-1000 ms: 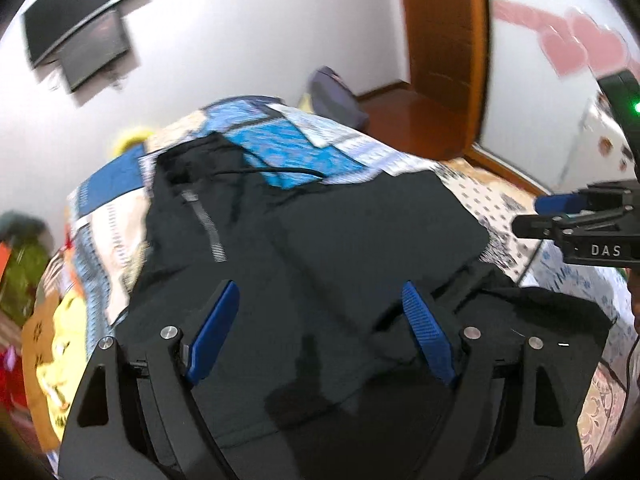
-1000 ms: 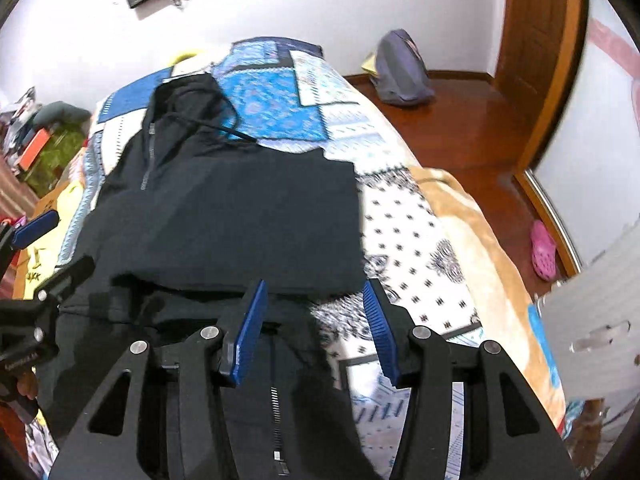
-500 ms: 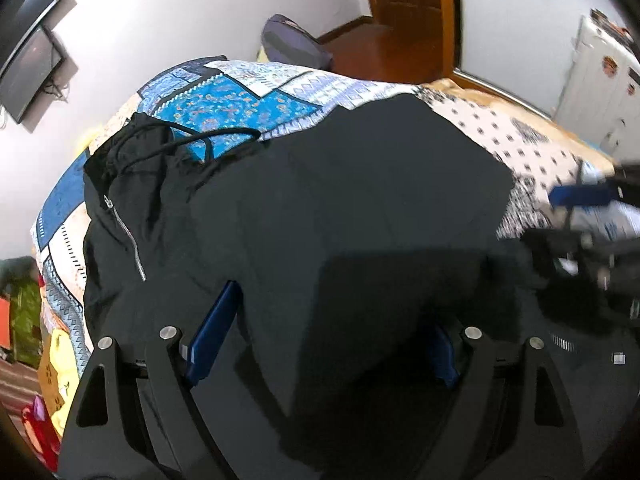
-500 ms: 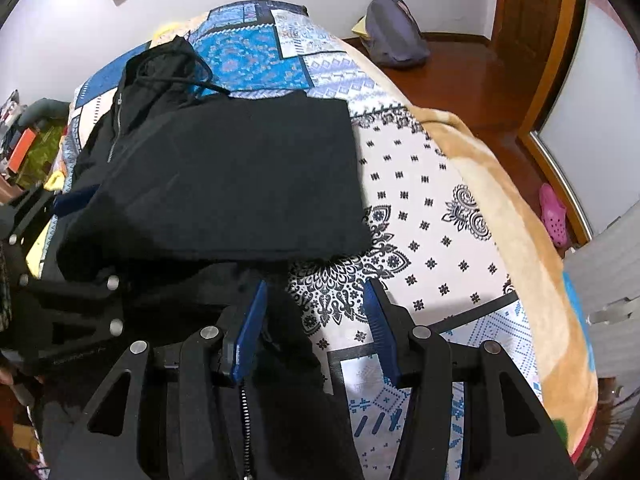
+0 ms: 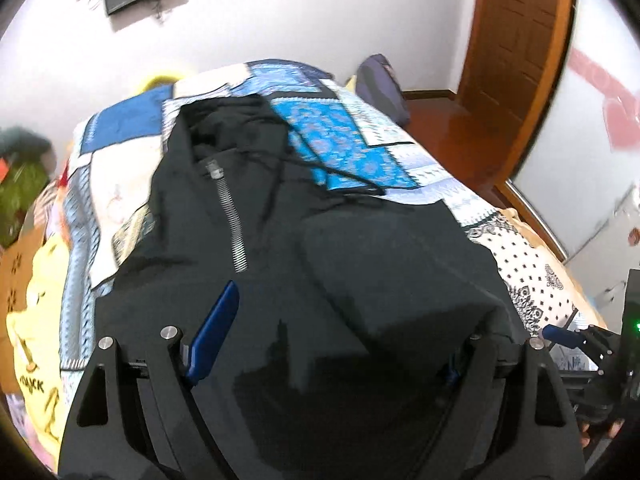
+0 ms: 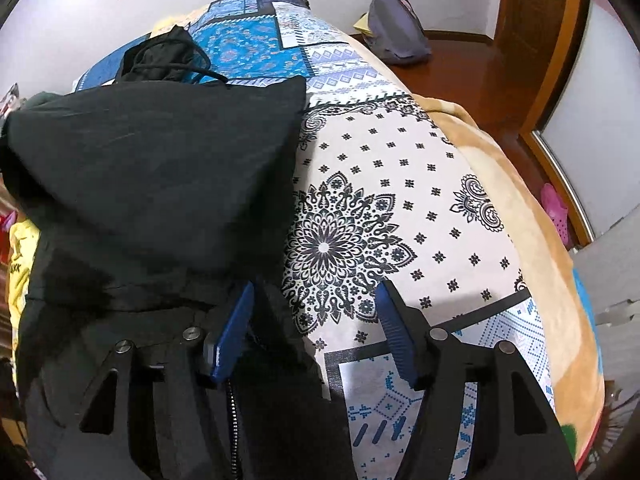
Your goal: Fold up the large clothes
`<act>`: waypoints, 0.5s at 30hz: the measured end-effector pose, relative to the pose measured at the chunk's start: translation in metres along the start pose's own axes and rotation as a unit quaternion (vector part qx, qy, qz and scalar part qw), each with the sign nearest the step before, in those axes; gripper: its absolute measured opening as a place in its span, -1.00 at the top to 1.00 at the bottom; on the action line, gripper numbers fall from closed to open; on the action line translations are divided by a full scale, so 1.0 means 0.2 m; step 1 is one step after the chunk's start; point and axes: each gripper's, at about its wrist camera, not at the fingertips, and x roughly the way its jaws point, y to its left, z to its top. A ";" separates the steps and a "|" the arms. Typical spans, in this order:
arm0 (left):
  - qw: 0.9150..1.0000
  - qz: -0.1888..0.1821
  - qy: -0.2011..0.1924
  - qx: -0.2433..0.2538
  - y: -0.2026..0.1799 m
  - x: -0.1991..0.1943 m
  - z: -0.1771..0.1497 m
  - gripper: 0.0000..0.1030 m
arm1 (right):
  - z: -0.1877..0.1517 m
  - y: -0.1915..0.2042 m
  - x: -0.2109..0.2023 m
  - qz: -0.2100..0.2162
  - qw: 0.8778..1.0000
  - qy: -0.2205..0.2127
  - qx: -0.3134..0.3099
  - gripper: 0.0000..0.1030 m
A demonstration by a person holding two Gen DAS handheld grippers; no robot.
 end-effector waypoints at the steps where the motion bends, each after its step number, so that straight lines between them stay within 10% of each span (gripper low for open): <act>1: 1.000 -0.001 0.005 -0.002 0.02 0.00 -0.02 -0.65 | 0.00 0.01 0.00 0.001 1.000 -0.002 -0.002 -0.17; 15: 0.992 -0.046 0.095 -0.068 0.25 0.08 -0.42 -0.66 | 0.01 0.04 0.01 -0.018 1.000 0.007 -0.010 -0.32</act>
